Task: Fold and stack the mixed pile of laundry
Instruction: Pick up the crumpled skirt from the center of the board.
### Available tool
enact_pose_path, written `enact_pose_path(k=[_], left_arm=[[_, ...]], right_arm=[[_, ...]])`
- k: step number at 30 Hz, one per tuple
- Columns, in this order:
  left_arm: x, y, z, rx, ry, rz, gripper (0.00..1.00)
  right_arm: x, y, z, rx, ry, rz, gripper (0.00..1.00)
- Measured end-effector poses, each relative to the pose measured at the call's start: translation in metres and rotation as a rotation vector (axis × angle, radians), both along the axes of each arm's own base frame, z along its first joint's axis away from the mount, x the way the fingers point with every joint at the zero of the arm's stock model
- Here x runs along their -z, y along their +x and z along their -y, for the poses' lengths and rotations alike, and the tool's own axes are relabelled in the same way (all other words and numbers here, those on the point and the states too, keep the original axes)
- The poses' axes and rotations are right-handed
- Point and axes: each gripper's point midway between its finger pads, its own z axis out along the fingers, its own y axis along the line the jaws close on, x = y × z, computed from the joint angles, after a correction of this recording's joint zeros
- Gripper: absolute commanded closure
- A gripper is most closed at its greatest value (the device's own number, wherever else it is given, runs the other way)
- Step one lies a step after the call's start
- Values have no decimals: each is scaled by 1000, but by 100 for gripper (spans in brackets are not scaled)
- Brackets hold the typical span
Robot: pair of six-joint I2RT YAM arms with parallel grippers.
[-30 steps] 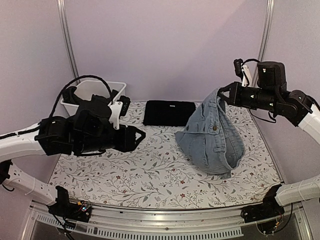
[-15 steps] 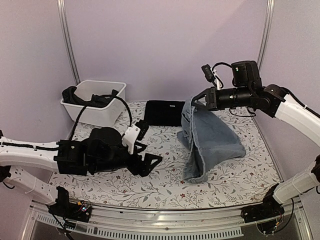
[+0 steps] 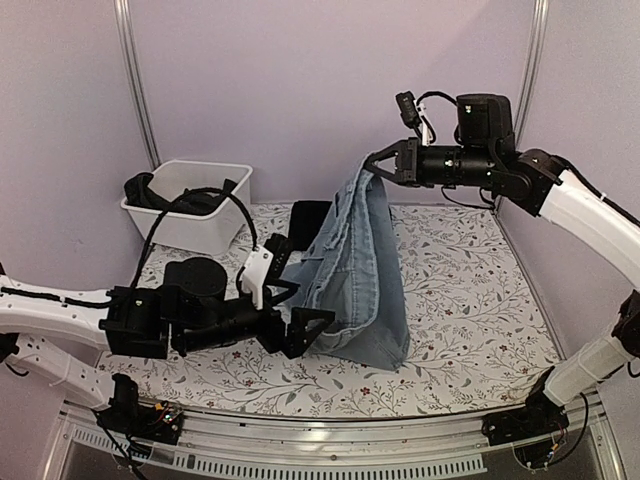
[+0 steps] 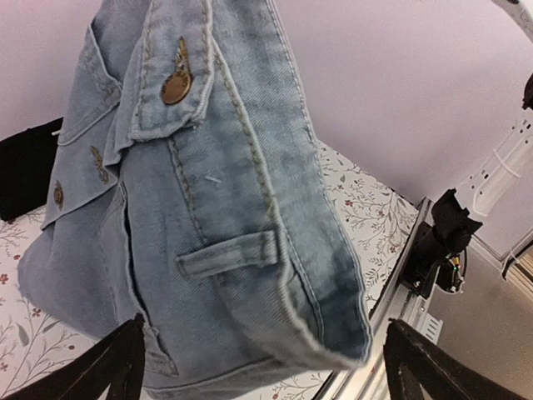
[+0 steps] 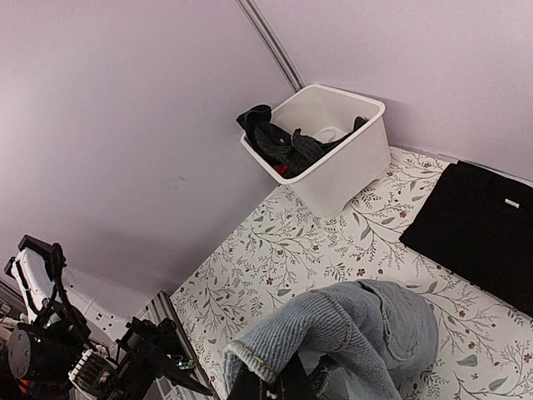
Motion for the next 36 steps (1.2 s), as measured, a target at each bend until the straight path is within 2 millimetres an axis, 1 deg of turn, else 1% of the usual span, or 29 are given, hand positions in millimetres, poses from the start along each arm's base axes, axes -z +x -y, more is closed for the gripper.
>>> enact_pose_path(k=[2, 5, 9, 11, 14, 16, 19, 21, 23, 26, 28, 30, 32, 34, 36], left_arm=[[8, 2, -4, -26, 10, -7, 0], [29, 5, -14, -58, 48, -10, 0], [49, 0, -19, -58, 74, 16, 0], [59, -10, -15, -33, 91, 55, 0], [70, -21, 0, -20, 142, 138, 0], [81, -23, 10, -27, 197, 202, 0], [96, -19, 21, -58, 275, 291, 0], [95, -14, 24, -87, 293, 343, 0], [86, -9, 27, -123, 283, 394, 0], [67, -1, 35, -185, 242, 468, 0], [60, 3, 46, -212, 232, 518, 0], [60, 5, 56, -229, 246, 575, 0], [63, 7, 66, -237, 268, 636, 0], [66, 9, 68, -251, 295, 682, 0], [65, 11, 69, -277, 301, 721, 0]], right_arm=[[11, 8, -4, 16, -10, -29, 100], [25, 18, -7, 49, -30, -60, 100], [26, 25, -3, 96, -31, -64, 100], [27, 28, -1, 117, -31, -67, 100], [27, 33, 3, 155, -27, -75, 100], [26, 35, 4, 178, -16, -87, 100], [24, 38, 6, 213, 9, -108, 100], [23, 38, 5, 240, 25, -121, 100], [21, 37, 2, 271, 36, -118, 100], [15, 29, -9, 294, 66, -119, 100], [12, 24, -14, 304, 93, -129, 100], [6, 20, -17, 314, 121, -140, 100], [-6, 18, -19, 327, 156, -143, 100], [-23, 17, -20, 338, 202, -137, 100], [-38, 16, -20, 344, 249, -128, 100]])
